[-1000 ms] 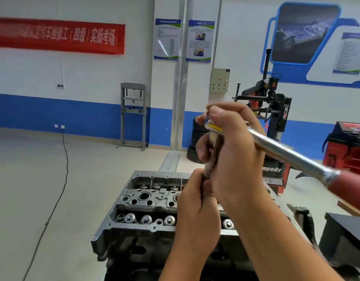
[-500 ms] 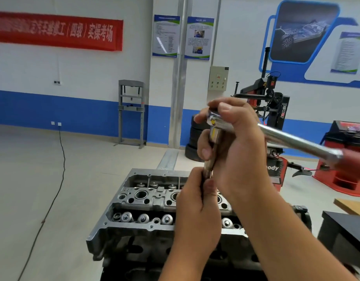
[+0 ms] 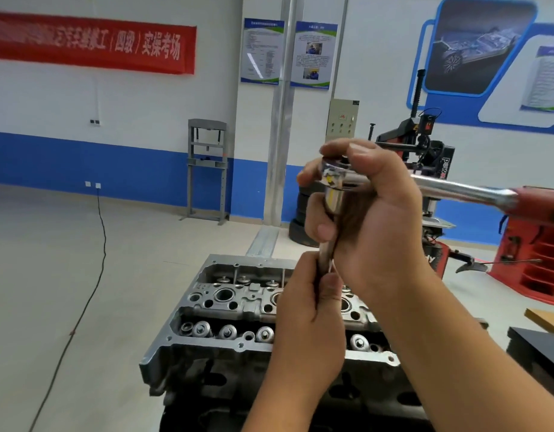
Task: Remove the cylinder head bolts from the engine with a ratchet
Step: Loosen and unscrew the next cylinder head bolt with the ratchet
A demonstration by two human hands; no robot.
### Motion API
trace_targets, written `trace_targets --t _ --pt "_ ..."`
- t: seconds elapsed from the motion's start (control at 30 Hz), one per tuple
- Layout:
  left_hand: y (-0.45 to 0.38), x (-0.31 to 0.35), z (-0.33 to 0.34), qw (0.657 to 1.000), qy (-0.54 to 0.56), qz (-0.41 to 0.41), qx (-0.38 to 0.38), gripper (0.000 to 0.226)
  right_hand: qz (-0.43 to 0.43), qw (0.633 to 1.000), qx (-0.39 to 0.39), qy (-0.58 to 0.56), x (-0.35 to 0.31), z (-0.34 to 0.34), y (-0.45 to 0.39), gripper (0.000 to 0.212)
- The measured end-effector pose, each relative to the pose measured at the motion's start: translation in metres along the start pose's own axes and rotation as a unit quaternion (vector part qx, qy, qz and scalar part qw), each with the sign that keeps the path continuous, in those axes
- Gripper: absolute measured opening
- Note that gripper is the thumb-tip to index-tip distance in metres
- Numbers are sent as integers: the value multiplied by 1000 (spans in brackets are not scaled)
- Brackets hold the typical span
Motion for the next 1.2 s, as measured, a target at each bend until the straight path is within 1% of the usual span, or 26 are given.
trace_targets --t 0.07,0.1,0.13,0.17,0.2,0.27,0.33,0.4,0.47,0.57,0.6,0.63,0.67,0.73,0.8,0.87,0.9,0.97,1.03,1.1,1.13,1.17,1.2 --pt "0 2 2 1000 8 12 5 18 -55 994 45 87 0 4 5 12" --pt "0 2 1 1000 20 9 0 17 -67 988 55 131 -1 5 5 11" --pt "0 1 -1 999 39 3 -12 18 -65 984 50 159 -1 6 4 11" --pt "0 0 -4 998 60 -4 -30 22 -46 986 28 157 -2 7 0 12" --pt "0 -1 -7 996 79 -10 -45 26 -14 992 -7 123 -2 7 -4 13" --pt "-2 -2 -12 994 97 -14 -56 30 56 996 -71 8 -2 8 -12 16" --pt "-4 0 -11 994 99 -11 -45 27 87 988 -94 -81 -3 7 -16 14" --pt "-5 1 -6 996 88 -15 -27 24 85 987 -90 -105 -3 4 -14 15" --pt "-4 1 -3 997 72 -10 -19 24 54 995 -52 -60 -2 3 -8 14" --pt "-3 2 0 997 68 1 -22 24 -35 997 43 54 -1 5 4 11" --pt "-3 2 0 997 71 1 -24 25 -55 993 59 85 -1 7 4 9" --pt "-3 2 -2 997 78 1 -29 25 -60 991 57 107 -1 9 3 8" --pt "-2 0 -5 995 89 0 -38 27 -46 992 38 113 -1 10 -1 7" --pt "0 -2 -11 993 100 -7 -56 31 14 998 -25 60 -3 10 -8 8" --pt "-1 -2 -12 995 73 -17 -61 32 62 994 -75 -48 -4 8 -13 7" --pt "-4 0 -8 997 54 -14 -50 29 72 987 -82 -118 -4 2 -13 14" --pt "-5 1 -7 998 52 -10 -42 26 71 987 -75 -122 -4 0 -11 17" --pt "-5 1 -4 998 48 -4 -31 23 48 995 -48 -76 -2 -1 -6 15" --pt "-5 0 -1 998 56 7 -27 23 -2 1000 6 2 0 2 1 17" --pt "-4 1 0 997 68 14 -26 27 -53 995 51 74 1 7 4 13" --pt "-3 1 -1 997 71 13 -27 28 -60 992 54 97 1 9 2 10" --pt "-3 0 -3 997 78 9 -29 26 -46 993 36 103 2 10 -2 10" --pt "-2 -2 -5 996 89 1 -31 25 -10 996 0 86 1 11 -7 10"
Point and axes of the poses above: each hand's wrist, its own y-axis away from the middle knuckle, its own z-axis out of the palm, x = y × z, the point moved 2 cm from there along -y, towards the middle knuckle, and after that the axes turned 11 degrees about -x, right-handed, at the moved point
